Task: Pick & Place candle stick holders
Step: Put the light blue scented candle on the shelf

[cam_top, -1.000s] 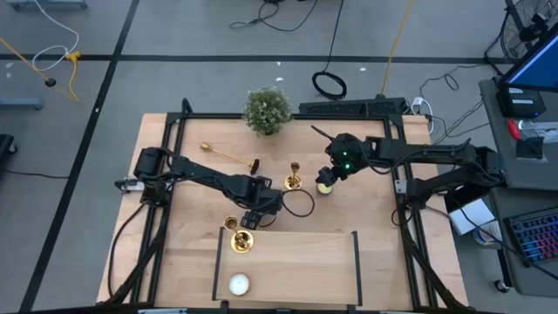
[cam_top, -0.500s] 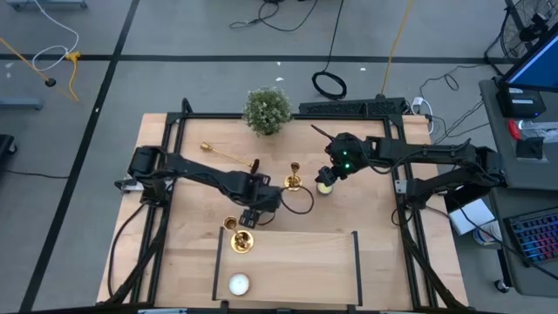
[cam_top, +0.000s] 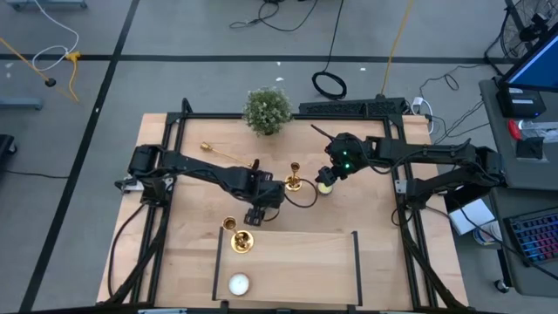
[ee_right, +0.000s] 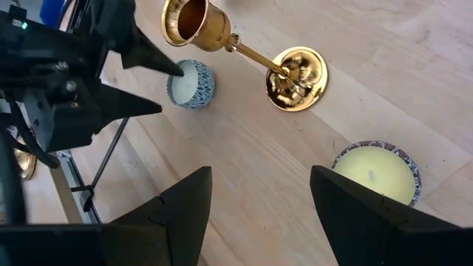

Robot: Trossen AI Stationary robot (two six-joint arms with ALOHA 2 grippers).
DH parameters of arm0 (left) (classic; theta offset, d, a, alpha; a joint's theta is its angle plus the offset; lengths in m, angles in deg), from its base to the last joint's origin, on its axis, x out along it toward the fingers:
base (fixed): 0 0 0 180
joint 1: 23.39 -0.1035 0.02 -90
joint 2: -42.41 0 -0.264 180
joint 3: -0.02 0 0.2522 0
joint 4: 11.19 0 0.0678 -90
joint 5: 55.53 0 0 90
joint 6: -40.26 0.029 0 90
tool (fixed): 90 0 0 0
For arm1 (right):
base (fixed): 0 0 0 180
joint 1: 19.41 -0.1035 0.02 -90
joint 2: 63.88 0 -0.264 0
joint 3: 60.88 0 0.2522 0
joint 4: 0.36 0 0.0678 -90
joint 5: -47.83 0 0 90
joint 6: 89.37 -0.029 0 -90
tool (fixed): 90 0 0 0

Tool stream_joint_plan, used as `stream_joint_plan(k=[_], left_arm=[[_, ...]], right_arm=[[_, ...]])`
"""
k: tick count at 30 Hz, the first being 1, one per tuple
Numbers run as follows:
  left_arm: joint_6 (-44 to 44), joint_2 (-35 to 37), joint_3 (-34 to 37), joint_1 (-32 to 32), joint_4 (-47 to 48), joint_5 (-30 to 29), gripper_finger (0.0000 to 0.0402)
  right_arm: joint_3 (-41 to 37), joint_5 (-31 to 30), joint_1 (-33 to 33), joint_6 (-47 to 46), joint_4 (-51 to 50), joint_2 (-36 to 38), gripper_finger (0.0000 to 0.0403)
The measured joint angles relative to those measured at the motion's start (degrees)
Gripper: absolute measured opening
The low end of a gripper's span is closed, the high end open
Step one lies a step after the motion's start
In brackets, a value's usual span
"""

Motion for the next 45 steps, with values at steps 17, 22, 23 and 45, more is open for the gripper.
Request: stream_joint_plan(k=[17,22,23,45], left_arm=[[-6.33,-0.74,0.11,-3.95,-0.2,2.46,0.0292],[-7.07,-0.74,0.11,-2.94,0.15,0.75,0.0292],[-7.17,-0.74,0.11,-2.71,0.18,0.75,0.0292],[-9.79,-2.47,0.11,-1.35,1.5,-0.72,0.0398]], right_arm=[[0.0,-0.02,-0.07,-1.07,0.79,0.0,0.0226],[0.0,-0.02,-0.07,-1.33,0.81,0.01,0.0226],[0.0,-0.02,-0.07,-1.45,0.81,0.02,0.0226],[0.0,-0.04,-0.07,-2.52,2.14,0.01,0.0226]])
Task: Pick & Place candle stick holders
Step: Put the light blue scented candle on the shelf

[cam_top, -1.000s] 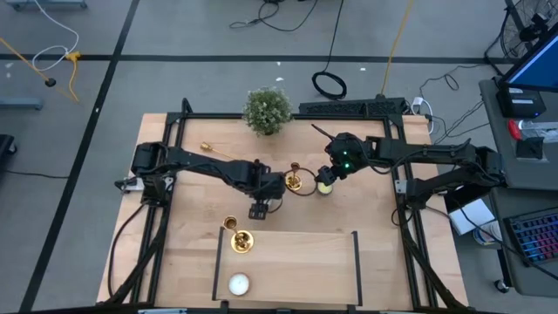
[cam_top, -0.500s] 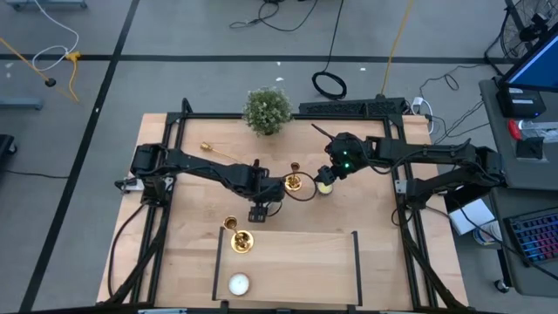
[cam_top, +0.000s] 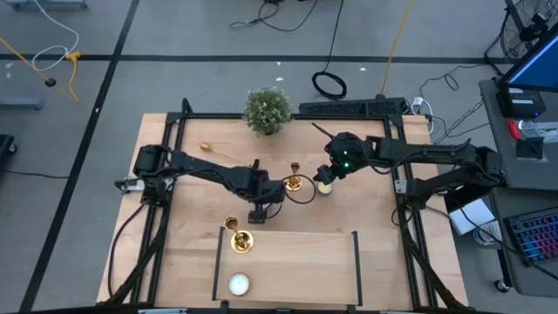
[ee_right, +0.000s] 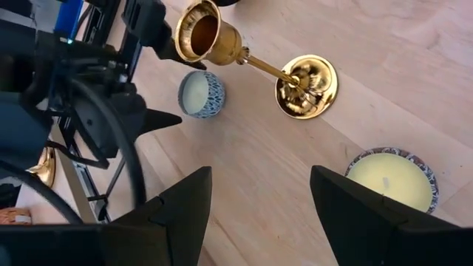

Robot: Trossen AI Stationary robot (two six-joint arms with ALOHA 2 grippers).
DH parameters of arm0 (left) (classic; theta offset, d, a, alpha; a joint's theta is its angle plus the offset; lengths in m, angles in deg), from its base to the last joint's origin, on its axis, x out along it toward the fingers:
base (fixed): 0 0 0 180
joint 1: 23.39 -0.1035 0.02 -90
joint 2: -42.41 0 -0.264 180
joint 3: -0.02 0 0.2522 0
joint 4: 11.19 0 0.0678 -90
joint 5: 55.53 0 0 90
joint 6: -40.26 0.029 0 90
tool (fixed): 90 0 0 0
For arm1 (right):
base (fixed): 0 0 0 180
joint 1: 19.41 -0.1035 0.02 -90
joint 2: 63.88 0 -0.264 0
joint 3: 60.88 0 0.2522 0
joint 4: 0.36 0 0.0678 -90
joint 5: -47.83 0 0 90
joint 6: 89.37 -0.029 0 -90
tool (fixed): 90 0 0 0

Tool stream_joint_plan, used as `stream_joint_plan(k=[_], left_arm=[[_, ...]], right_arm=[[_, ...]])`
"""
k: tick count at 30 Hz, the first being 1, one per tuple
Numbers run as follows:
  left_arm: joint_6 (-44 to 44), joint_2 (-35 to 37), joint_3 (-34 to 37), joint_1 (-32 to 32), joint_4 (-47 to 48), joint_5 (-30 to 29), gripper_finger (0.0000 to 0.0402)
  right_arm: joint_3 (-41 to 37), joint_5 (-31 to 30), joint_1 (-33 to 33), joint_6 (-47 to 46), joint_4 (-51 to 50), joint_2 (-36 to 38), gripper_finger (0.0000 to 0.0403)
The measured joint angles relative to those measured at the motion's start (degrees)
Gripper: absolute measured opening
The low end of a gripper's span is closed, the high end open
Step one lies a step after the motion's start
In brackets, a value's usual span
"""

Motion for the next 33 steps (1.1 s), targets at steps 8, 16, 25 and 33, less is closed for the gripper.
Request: stream_joint_plan(k=[8,16,25,33], left_arm=[[0.35,-0.42,0.0,0.3,-3.29,-0.5,0.0397],[0.32,-3.1,-0.04,0.28,-3.65,-0.44,0.0398],[0.37,-4.5,-0.04,0.28,-2.56,-0.26,0.0397],[0.52,-4.5,-0.04,0.28,-2.42,-0.28,0.0397]], right_arm=[[0.0,0.02,0.0,-0.06,0.0,0.0,0.0226],[0.0,0.09,-0.38,-0.49,0.07,0.01,0.0226],[0.0,-0.07,-1.53,-0.7,0.39,-0.01,0.0226],[0.0,-0.05,-1.51,-0.71,0.39,0.01,0.0226]])
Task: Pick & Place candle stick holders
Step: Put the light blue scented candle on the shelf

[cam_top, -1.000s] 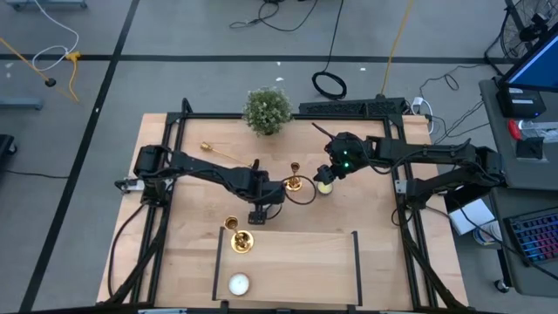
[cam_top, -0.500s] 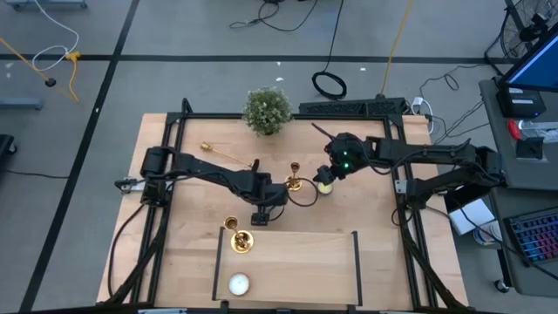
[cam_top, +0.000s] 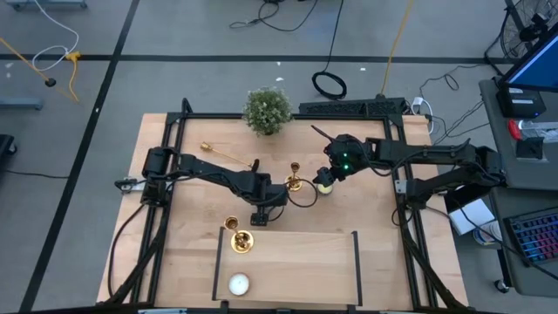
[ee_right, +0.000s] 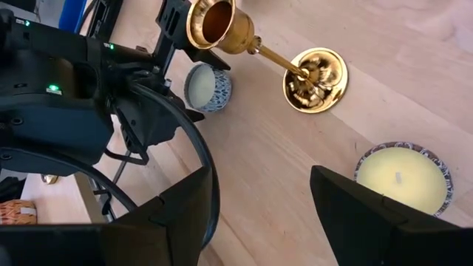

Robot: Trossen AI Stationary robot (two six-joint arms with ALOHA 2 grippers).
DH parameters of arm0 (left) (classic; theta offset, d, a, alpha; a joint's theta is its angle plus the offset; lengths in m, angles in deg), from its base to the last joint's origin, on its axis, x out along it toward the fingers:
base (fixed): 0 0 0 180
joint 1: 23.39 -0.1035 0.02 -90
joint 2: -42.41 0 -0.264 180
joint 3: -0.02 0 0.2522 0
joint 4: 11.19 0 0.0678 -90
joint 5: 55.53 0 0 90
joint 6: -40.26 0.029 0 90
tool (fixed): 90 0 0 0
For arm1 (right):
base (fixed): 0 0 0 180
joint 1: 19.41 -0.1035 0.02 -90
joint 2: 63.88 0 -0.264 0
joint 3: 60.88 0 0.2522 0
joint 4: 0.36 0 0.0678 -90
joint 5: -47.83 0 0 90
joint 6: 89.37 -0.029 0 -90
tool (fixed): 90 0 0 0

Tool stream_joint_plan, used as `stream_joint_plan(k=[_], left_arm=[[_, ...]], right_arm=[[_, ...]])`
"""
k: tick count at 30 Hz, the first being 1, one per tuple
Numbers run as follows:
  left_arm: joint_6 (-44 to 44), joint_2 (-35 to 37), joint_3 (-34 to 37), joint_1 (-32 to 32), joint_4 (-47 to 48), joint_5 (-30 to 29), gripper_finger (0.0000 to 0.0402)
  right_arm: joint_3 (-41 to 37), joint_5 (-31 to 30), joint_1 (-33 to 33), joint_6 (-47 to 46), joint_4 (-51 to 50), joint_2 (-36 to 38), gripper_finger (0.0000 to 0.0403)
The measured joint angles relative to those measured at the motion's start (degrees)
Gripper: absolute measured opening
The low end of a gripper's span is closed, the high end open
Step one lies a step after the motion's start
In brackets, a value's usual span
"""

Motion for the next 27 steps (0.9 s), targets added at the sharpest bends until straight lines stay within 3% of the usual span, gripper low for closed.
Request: stream_joint_plan(k=[7,14,27], left_arm=[[-0.32,0.0,0.0,0.07,0.26,-0.62,0.0391],[-2.3,0.0,0.0,0.0,0.44,-1.59,0.0295],[-9.47,5.42,0.07,-1.56,4.91,-3.53,0.0293]], right_arm=[[0.0,0.03,0.0,0.02,0.0,-0.02,0.0226],[0.0,0.2,0.0,0.02,0.0,-0.02,0.0226],[0.0,0.13,-1.49,0.02,0.07,-0.01,0.0226]])
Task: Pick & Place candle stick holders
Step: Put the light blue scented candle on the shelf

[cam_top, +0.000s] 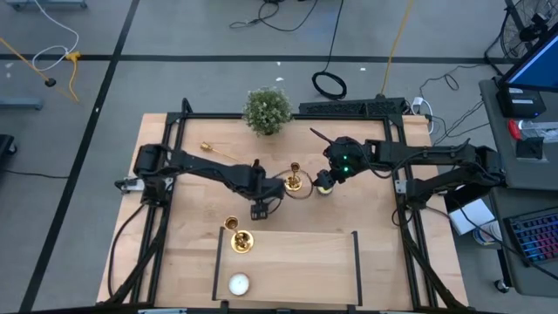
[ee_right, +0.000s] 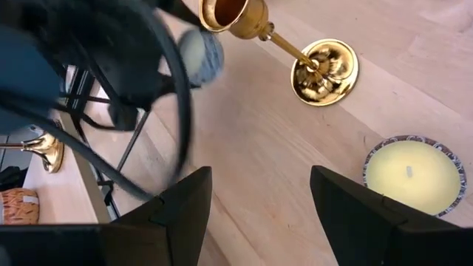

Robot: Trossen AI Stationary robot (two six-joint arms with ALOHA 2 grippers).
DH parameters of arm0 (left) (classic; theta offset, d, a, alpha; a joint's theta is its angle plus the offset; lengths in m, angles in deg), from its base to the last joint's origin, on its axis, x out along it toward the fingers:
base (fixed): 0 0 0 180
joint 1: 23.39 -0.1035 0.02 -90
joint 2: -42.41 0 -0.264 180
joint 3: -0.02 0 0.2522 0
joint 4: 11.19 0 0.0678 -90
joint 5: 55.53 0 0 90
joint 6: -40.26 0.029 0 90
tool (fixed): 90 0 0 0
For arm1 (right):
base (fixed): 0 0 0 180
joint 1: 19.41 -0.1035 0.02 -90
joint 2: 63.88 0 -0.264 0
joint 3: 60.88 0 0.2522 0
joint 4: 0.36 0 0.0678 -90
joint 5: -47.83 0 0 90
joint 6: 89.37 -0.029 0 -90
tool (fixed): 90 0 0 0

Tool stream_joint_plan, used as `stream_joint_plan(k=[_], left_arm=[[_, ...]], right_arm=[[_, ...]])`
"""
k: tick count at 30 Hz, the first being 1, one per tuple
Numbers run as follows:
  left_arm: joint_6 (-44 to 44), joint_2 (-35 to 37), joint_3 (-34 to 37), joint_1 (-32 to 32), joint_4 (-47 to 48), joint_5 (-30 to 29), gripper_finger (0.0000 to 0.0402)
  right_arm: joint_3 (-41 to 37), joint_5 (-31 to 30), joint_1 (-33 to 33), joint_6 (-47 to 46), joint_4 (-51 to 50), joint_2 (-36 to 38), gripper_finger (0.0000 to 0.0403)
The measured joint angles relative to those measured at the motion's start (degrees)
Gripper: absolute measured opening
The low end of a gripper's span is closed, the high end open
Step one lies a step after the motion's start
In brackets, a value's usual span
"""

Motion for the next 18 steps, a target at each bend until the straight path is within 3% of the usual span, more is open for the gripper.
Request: stream_joint_plan(k=[9,18], left_arm=[[-9.05,10.73,0.0,-3.25,8.49,1.07,0.0293],[-24.23,24.28,0.0,-4.74,15.89,1.95,0.0293]], right_arm=[[0.0,0.07,-0.07,0.45,0.5,0.01,0.0226],[0.0,0.11,-0.04,1.99,0.8,0.01,0.0226]])
